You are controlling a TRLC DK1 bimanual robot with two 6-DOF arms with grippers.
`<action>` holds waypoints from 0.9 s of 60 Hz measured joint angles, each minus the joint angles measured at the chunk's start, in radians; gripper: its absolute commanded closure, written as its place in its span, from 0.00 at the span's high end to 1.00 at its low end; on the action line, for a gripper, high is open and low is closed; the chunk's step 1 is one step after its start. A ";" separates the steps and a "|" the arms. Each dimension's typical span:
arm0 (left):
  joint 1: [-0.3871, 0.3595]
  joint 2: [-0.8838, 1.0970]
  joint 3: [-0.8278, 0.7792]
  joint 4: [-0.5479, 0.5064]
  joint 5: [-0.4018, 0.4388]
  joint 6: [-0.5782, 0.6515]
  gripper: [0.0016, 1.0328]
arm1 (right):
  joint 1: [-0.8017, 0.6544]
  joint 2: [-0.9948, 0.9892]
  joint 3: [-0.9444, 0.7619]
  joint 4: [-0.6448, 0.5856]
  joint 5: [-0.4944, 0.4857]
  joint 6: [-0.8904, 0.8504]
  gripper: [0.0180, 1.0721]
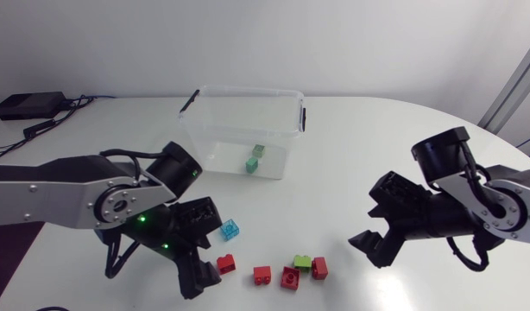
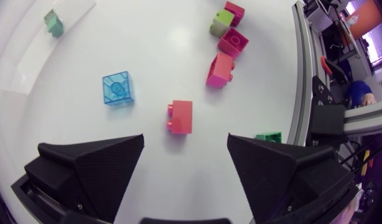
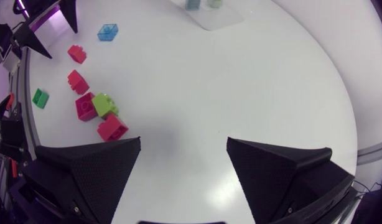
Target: Place the duplo bricks in the container
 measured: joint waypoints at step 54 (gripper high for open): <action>-0.084 0.176 0.000 0.157 0.000 0.086 0.40 | 0.144 0.103 0.024 -0.048 -0.153 -0.249 0.90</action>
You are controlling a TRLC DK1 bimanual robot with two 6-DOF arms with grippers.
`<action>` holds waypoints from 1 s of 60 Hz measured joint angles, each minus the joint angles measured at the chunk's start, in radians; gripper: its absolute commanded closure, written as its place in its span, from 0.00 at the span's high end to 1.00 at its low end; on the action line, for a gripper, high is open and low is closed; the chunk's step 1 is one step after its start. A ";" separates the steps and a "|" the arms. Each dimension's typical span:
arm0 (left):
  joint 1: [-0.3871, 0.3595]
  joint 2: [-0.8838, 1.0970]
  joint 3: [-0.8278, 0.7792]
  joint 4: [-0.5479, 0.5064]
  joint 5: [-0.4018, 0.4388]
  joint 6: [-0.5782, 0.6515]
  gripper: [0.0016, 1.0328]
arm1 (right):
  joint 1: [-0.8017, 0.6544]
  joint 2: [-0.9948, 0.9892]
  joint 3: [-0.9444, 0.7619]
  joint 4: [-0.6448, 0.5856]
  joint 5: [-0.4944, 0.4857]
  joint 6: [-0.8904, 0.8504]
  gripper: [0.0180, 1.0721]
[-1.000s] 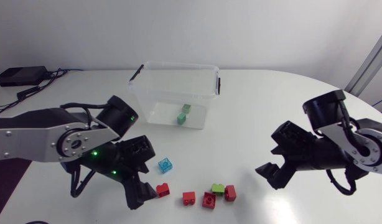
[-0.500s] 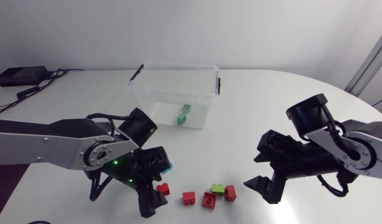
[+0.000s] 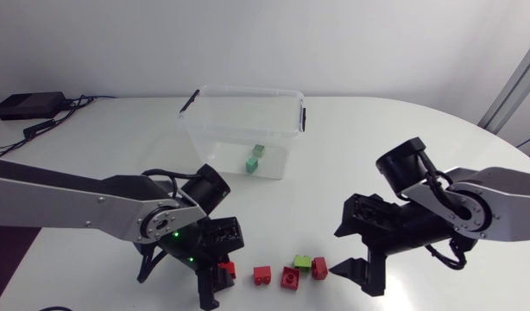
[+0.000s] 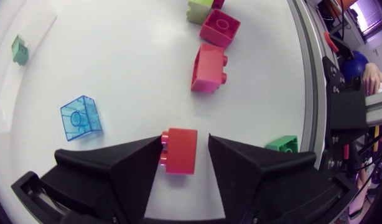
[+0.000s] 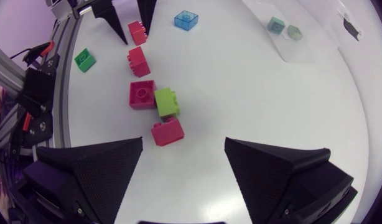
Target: Place the duplo bricks in the container
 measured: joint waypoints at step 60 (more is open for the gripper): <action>0.031 -0.160 -0.018 -0.062 0.000 0.076 0.80 | 0.070 0.179 0.000 0.066 -0.017 -0.105 0.86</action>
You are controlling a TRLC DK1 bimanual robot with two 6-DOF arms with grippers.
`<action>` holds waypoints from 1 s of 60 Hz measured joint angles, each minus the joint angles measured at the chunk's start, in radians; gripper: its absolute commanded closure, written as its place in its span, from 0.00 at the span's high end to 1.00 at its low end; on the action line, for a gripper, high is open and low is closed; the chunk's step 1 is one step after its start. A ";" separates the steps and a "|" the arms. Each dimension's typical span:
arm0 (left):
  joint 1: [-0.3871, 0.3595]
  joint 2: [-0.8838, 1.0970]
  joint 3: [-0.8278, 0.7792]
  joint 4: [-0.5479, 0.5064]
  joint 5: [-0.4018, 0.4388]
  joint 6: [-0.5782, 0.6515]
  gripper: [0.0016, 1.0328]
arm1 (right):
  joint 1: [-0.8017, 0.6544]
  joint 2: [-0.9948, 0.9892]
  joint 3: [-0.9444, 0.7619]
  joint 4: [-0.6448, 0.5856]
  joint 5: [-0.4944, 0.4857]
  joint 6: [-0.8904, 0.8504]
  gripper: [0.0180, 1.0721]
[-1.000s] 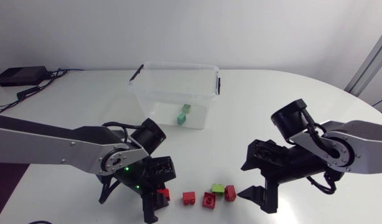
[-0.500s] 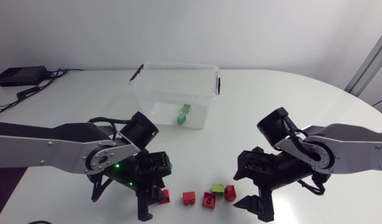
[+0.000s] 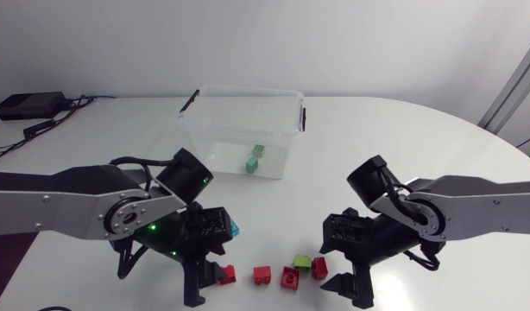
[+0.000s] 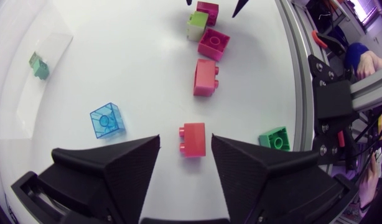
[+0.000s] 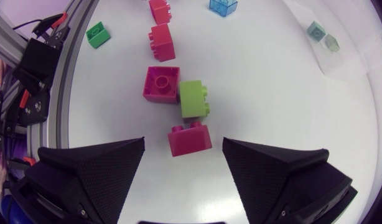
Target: Place the duplo bricks in the container
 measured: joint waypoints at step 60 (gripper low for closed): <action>-0.058 0.132 -0.032 0.080 0.000 -0.001 0.25 | 0.019 0.014 0.000 0.025 0.014 -0.004 0.75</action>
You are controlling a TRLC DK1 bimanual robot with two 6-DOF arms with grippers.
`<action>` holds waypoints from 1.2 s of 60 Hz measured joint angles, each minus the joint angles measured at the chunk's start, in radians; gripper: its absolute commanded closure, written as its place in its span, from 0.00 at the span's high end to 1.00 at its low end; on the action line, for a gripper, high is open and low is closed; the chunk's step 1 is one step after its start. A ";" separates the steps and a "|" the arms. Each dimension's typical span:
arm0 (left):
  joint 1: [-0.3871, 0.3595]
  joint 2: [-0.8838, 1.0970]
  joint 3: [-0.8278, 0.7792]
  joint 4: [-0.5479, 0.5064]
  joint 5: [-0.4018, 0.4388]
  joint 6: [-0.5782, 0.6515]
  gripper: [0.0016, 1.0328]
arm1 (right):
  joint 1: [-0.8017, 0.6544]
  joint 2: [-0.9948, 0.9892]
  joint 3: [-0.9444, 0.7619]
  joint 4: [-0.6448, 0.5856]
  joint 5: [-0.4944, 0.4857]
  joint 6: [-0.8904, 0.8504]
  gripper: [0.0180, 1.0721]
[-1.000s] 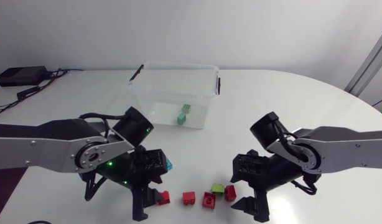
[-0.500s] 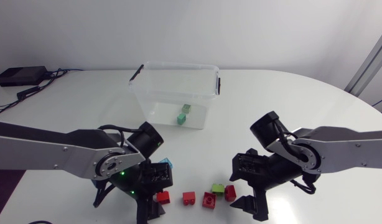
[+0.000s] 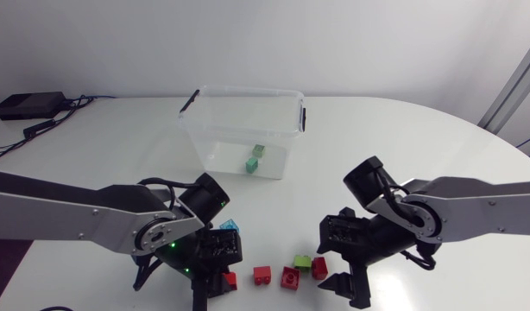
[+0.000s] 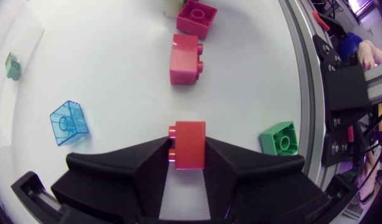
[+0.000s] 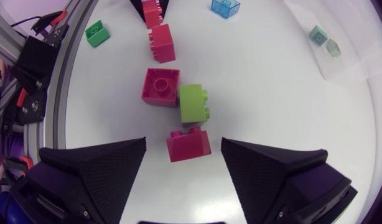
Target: Place the duplo bricks in the container
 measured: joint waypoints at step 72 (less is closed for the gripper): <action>0.312 -0.164 0.361 0.048 0.000 -0.113 0.29 | 0.008 -0.155 0.093 -0.155 0.032 0.064 0.22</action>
